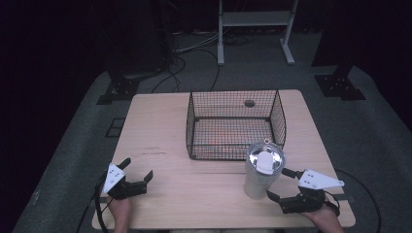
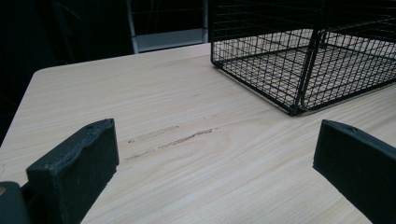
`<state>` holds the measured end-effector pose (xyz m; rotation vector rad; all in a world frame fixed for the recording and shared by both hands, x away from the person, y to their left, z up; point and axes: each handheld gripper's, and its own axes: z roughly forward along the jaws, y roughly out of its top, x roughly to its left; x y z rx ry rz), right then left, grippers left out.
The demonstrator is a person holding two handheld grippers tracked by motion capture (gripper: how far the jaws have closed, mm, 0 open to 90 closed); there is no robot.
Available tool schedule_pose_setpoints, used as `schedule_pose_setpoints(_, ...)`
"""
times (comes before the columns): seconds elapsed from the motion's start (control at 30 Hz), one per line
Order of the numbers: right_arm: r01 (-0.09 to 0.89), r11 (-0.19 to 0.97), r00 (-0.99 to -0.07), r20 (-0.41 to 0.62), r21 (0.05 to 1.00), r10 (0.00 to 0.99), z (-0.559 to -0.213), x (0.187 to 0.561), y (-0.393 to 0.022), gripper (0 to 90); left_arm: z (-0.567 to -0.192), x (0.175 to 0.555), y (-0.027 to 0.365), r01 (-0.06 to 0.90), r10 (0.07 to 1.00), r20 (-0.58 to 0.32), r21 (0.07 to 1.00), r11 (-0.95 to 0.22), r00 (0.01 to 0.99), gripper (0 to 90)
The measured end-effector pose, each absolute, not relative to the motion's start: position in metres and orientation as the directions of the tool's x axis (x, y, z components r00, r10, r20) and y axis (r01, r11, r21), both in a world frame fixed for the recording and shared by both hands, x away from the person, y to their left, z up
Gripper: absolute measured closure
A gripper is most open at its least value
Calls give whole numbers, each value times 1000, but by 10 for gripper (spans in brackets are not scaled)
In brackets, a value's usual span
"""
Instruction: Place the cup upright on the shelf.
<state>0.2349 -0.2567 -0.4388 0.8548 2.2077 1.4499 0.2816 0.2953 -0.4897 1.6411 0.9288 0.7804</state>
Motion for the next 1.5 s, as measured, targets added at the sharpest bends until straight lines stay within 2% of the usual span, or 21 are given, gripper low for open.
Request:
schedule_pose_setpoints(0.83, 243, 301, -757, -14, 922, 653, -447, 259, -225, 81, -490, 282, 295, 190, 872, 40, 970, -151, 488, 0)
schedule_pose_setpoints(1.5, 204, 253, -745, -17, 946, 667, -453, 261, -219, 92, -490, 281, 296, 188, 872, 39, 971, -149, 488, 0)
